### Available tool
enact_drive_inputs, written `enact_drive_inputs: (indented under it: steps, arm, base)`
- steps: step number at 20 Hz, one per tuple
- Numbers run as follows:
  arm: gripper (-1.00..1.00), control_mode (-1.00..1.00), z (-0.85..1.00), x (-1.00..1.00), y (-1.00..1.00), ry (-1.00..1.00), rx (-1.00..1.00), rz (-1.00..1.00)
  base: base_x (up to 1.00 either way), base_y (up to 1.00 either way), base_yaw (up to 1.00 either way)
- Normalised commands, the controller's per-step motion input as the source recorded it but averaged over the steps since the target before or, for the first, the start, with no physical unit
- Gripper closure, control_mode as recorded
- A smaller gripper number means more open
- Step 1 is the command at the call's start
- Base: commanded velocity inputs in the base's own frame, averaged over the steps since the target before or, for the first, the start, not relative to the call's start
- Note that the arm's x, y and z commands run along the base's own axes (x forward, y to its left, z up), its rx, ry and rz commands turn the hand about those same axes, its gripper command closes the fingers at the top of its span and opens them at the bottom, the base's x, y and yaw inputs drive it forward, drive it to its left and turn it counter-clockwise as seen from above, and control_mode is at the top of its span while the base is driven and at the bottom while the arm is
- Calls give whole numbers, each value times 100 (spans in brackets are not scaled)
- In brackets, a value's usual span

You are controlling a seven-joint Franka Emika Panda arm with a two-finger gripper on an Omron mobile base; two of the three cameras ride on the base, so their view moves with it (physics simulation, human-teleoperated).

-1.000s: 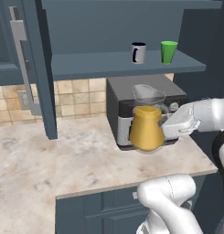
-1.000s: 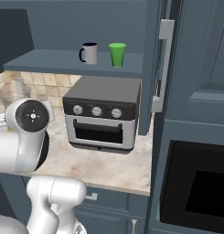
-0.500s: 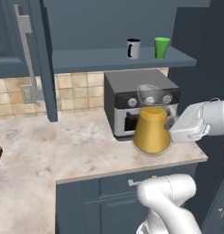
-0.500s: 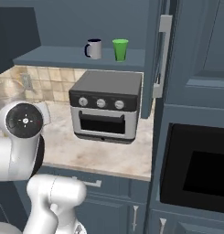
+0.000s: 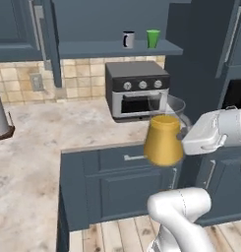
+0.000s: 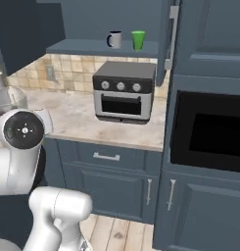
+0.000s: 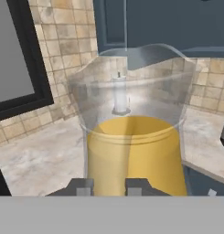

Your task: There is a tray on the dining counter. Grab the cup, mug, and pitcher and place them on the tray. The pitcher may be placed next to the tray if it cannot fit the tray.

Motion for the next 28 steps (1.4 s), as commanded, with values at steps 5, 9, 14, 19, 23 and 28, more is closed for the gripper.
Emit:
enact_drive_inputs:
  steps: [5, 9, 14, 19, 23, 28]
  arm:
    - [100, 100, 0, 0, 0, 0, 0, 0]
    - [100, 100, 0, 0, 0, 0, 0, 0]
    - [100, 100, 0, 0, 0, 0, 0, 0]
    - [100, 100, 0, 0, 0, 0, 0, 0]
    - [100, 100, 0, 0, 0, 0, 0, 0]
    - [100, 100, 0, 0, 0, 0, 0, 0]
  base:
    - [-44, -56, 30]
    - [-24, -51, 46]
    - [-47, -27, 55]
    - [-70, -1, 61]
    - [-82, 0, 60]
    - [-76, 0, 57]
